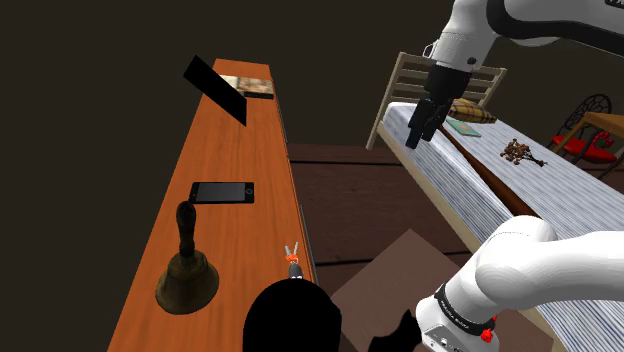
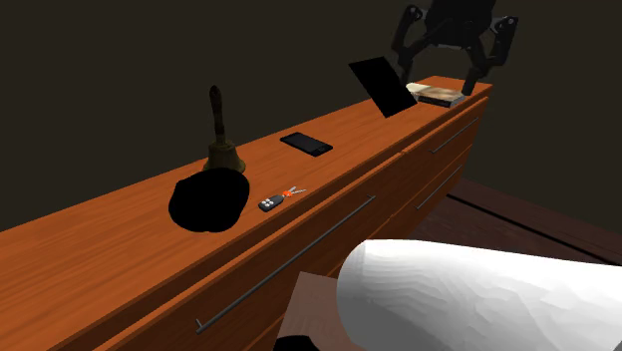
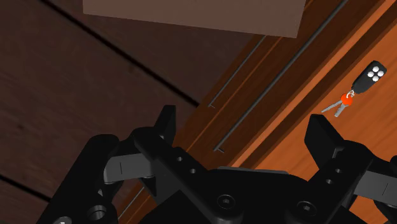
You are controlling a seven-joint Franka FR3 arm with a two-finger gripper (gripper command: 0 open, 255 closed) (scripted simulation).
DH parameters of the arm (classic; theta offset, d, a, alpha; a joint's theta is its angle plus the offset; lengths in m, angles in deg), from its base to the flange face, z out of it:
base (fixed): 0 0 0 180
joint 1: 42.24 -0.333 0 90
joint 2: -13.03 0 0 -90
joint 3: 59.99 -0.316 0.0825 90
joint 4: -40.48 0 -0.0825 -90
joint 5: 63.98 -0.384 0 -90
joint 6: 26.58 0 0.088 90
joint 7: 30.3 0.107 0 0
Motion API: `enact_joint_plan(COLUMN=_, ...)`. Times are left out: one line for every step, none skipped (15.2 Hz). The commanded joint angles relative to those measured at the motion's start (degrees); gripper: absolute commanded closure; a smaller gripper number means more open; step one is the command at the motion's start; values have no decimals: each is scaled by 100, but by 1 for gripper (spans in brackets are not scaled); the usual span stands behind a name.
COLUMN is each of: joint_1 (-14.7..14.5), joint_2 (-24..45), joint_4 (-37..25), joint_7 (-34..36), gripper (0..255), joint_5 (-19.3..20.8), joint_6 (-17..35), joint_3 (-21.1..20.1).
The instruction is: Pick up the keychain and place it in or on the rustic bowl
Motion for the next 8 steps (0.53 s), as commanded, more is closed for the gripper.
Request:
enact_joint_plan(joint_1=0, joint_2=0, joint_4=0, joint_7=0, gripper=0, joint_5=0, joint_6=0, joint_3=0)
enact_joint_plan(joint_1=-7, joint_2=-56, joint_4=152, joint_7=174, gripper=0, joint_5=-86, joint_6=114, joint_3=-129)
enact_joint_plan(joint_1=-15, joint_2=-103, joint_4=296, joint_7=347, gripper=0, joint_5=-175, joint_6=231, joint_3=-260)
enact_joint_plan(joint_1=-24, joint_2=-142, joint_4=433, joint_7=519, gripper=0, joint_5=-266, joint_6=350, joint_3=-394)
enact_joint_plan(joint_1=-37, joint_2=-170, joint_4=561, joint_7=691, gripper=0, joint_5=-358, joint_6=471, joint_3=-530)
enact_joint_plan(joint_1=-50, joint_2=-189, joint_4=682, joint_7=862, gripper=0, joint_5=-453, joint_6=595, joint_3=-668)
enact_joint_plan(joint_1=-64, joint_2=-198, joint_4=794, joint_7=1032, gripper=0, joint_5=-548, joint_6=722, joint_3=-809)
enact_joint_plan(joint_1=-78, joint_2=-196, joint_4=899, joint_7=1201, gripper=0, joint_5=-645, joint_6=852, joint_3=-954)
